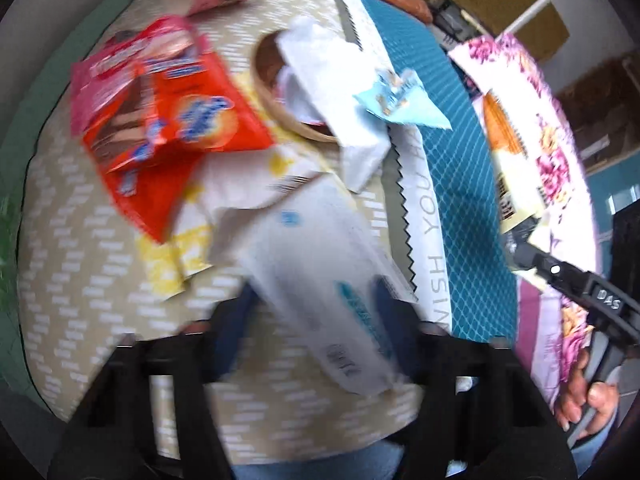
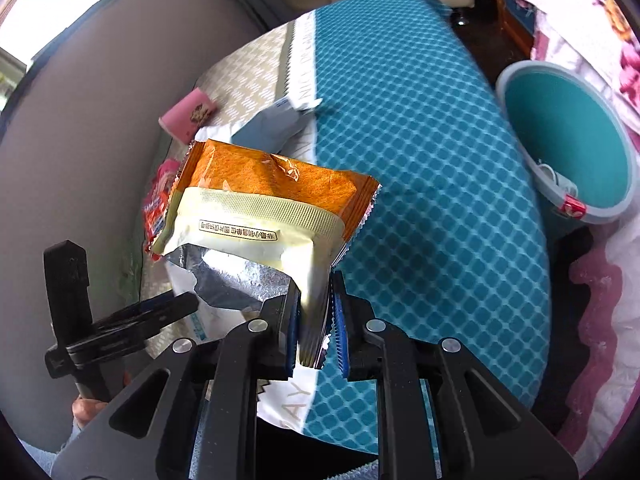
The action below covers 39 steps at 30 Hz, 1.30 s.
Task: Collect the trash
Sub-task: 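Grasp the white paper box with left tool while right tool lifts the snack bag, then carry both items over the bin and release the white box from left tool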
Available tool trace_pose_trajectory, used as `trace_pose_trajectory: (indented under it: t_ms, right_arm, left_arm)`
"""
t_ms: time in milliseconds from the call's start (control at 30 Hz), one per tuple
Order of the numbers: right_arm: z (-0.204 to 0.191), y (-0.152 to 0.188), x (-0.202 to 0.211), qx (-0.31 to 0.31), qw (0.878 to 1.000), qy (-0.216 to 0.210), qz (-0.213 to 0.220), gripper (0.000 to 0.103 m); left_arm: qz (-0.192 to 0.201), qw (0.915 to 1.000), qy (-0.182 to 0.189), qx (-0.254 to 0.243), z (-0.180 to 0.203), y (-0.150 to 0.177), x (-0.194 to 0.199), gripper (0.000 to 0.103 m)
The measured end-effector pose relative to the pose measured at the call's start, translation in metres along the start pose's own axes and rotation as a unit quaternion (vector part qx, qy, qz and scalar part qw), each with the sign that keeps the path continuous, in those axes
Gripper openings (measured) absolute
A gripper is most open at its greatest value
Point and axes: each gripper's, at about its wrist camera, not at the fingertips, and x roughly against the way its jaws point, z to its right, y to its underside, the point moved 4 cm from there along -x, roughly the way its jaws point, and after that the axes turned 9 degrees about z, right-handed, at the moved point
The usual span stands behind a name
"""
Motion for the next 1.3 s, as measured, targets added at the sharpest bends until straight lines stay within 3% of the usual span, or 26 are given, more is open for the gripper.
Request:
trace_pose_trajectory:
  t_ms: [267, 467, 700, 767, 967, 1300]
  right_arm:
    - [0.037, -0.007, 0.014, -0.037, 0.999, -0.009, 0.034, 0.014]
    - [0.064, -0.014, 0.024, -0.057, 0.996, 0.005, 0.063, 0.014]
    - [0.087, -0.016, 0.026, -0.068, 0.995, 0.022, 0.074, 0.014]
    - [0.092, -0.016, 0.027, -0.073, 0.994, 0.023, 0.075, 0.014]
    - [0.104, -0.022, 0.027, -0.083, 0.993, 0.024, 0.08, 0.014]
    - [0.137, -0.051, 0.057, -0.104, 0.984, 0.06, 0.128, 0.014]
  left_arm:
    - [0.024, 0.9934, -0.01, -0.111, 0.063, -0.02, -0.001, 0.032]
    - [0.012, 0.9813, -0.023, -0.191, 0.106, -0.024, -0.022, 0.03]
    - [-0.032, 0.9822, -0.025, -0.184, 0.109, -0.011, -0.058, 0.03]
    - [-0.022, 0.9812, -0.031, -0.189, 0.111, -0.013, -0.055, 0.024]
    - [0.011, 0.9814, -0.026, -0.19, 0.127, -0.032, -0.042, 0.024]
    - [0.035, 0.9744, 0.026, -0.221, 0.189, -0.071, -0.05, 0.024]
